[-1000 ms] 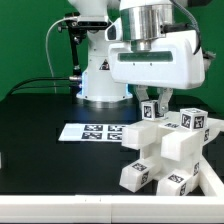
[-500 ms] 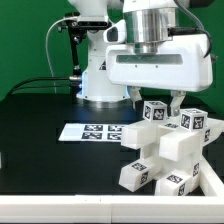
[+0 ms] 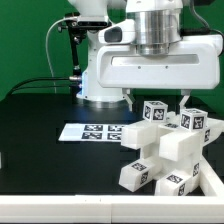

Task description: Assemble chair

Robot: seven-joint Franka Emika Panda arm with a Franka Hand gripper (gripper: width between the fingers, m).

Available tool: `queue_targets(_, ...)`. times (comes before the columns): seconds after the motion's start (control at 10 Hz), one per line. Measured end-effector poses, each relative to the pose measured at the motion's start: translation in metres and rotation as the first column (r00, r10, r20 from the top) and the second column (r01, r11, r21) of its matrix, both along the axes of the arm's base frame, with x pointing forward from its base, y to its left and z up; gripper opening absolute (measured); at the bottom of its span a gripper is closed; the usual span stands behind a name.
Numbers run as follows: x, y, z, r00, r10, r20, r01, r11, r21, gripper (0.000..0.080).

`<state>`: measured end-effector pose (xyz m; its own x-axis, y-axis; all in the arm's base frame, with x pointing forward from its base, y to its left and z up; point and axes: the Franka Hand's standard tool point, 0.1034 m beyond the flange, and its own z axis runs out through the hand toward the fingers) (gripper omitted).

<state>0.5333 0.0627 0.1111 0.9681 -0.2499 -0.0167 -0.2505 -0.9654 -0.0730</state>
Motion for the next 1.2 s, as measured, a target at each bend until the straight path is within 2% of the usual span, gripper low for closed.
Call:
queue_targets(0.1, 0.0052, -0.0044, 0.002, 0.986, 0.164, 0.031, -0.163, 0.986, -0.027, 0.0649)
queue_targets(0.2, 0.0086, -0.0064, 0.003, 0.975, 0.218, 0.048, -0.217, 0.975, -0.039, 0.0649)
queue_targets(0.3, 0.0082, -0.0059, 0.0027, 0.98, 0.193, 0.046, -0.191, 0.981, -0.037, 0.0649)
queue_targets(0.4, 0.0082, -0.0061, 0.0027, 0.98, 0.193, 0.046, -0.191, 0.981, -0.037, 0.0501)
queue_targets(0.5, 0.0082, -0.0055, 0.0027, 0.991, 0.128, 0.044, -0.126, 0.991, -0.031, 0.0365)
queue_targets(0.6, 0.0082, -0.0048, 0.0027, 0.998, 0.041, 0.04, -0.04, 0.999, -0.024, 0.0365)
queue_targets(0.7, 0.0082, -0.0048, 0.0027, 0.999, -0.014, 0.037, 0.015, 1.0, -0.022, 0.0281)
queue_targets(0.8, 0.0082, -0.0047, 0.0027, 0.997, -0.062, 0.035, 0.063, 0.998, -0.02, 0.0281)
queue_targets(0.9, 0.0081, -0.002, 0.0028, 0.978, -0.206, 0.028, 0.206, 0.978, -0.015, 0.0281)
queue_targets(1.0, 0.0094, 0.0, 0.0024, 0.935, -0.352, 0.045, 0.352, 0.936, -0.002, 0.0281)
queue_targets(1.2, 0.0101, 0.0031, 0.0029, 0.74, -0.67, 0.052, 0.666, 0.742, 0.073, 0.0281)
